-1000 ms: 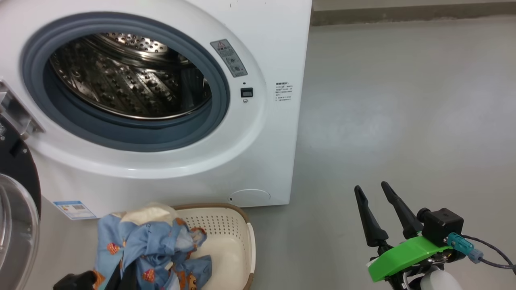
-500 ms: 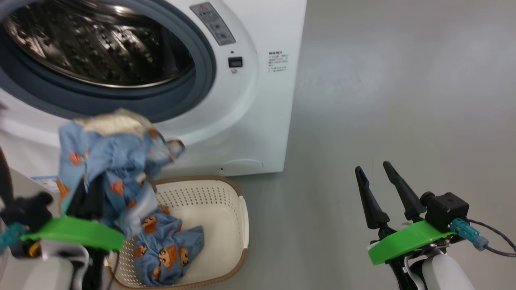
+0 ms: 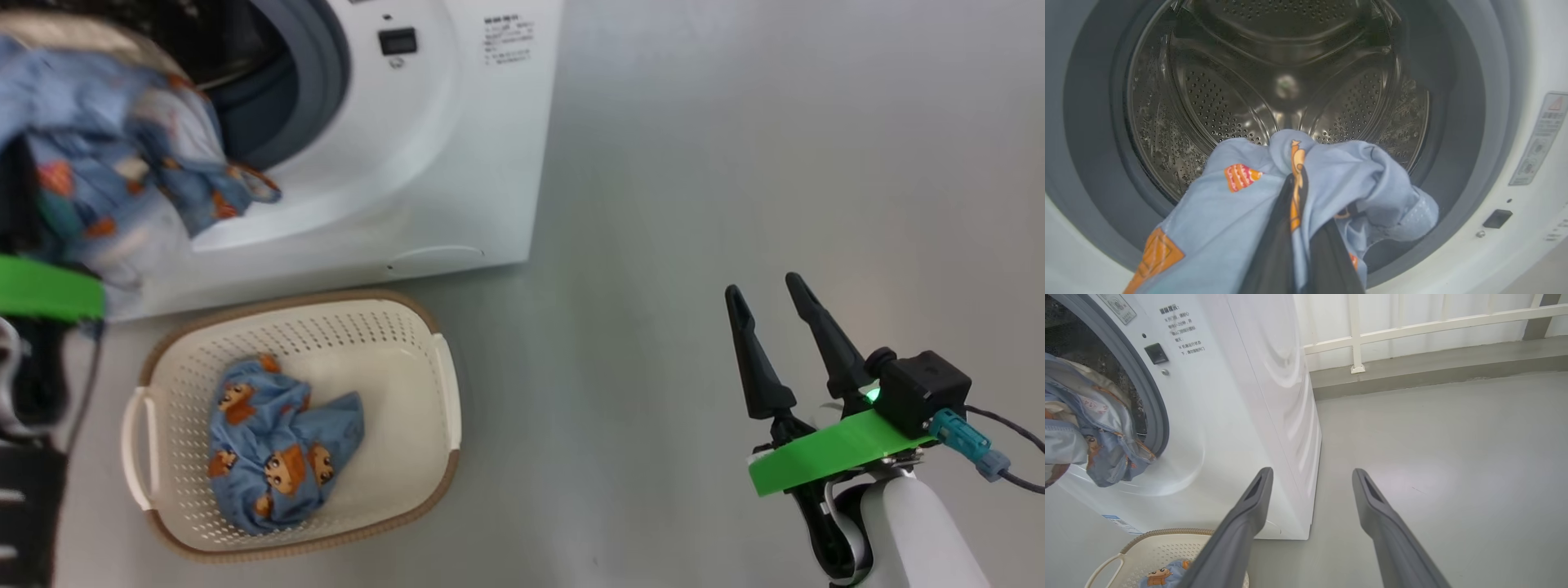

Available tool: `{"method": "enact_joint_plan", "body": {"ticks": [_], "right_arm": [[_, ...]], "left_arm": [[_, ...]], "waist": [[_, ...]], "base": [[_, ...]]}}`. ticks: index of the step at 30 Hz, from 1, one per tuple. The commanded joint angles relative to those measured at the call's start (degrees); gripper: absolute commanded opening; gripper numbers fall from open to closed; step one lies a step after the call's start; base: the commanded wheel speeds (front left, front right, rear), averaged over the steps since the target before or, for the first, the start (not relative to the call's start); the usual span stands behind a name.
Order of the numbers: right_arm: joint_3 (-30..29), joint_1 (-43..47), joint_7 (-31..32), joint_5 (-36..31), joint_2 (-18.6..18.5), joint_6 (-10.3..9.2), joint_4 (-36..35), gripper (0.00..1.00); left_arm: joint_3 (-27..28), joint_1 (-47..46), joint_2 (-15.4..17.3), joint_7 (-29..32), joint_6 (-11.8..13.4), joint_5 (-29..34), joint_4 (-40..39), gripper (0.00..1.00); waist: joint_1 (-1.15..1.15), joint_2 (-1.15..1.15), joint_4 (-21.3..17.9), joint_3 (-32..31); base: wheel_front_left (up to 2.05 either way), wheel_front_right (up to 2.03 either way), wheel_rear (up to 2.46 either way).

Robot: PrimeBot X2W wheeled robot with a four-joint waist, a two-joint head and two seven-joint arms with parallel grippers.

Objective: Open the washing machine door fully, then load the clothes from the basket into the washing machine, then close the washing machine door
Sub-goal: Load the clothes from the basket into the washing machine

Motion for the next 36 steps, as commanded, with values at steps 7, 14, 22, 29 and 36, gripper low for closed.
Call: {"method": "enact_joint_plan", "body": {"ticks": [7,14,22,29,36], "right_arm": [[0.87,-1.45,-1.15,-0.17,0.11,0.09,-3.17,1.00],[1.26,-2.31,-1.68,0.84,0.11,0.09,-4.38,1.00],[1.91,-3.06,-1.90,2.60,0.11,0.09,-5.52,1.00],[2.47,-3.20,-1.92,3.52,0.11,0.09,-6.91,1.00],[3.14,-3.27,-1.92,4.01,0.11,0.09,-7.22,1.00]], "left_arm": [[1.00,-11.50,8.16,-0.37,-0.15,-3.29,4.34,0.00],[-3.48,-22.62,12.99,-0.37,-0.15,-5.59,11.10,0.00],[-8.60,-32.66,16.77,-0.37,-0.15,-7.96,16.46,0.00],[-6.38,-40.34,18.62,-0.37,-0.15,-7.00,18.01,0.00],[-0.07,-42.20,16.40,-0.37,-0.15,0.80,16.21,0.00]], "waist": [[0.00,0.00,-5.39,10.27],[0.00,0.00,-7.79,16.22],[0.00,0.00,-10.47,20.64],[0.00,0.00,-11.83,22.97],[0.00,0.00,-12.33,23.64]], "base": [[0.00,0.00,0.00],[0.00,0.00,0.00],[0.00,0.00,0.00],[0.00,0.00,0.00],[0.00,0.00,0.00]]}}
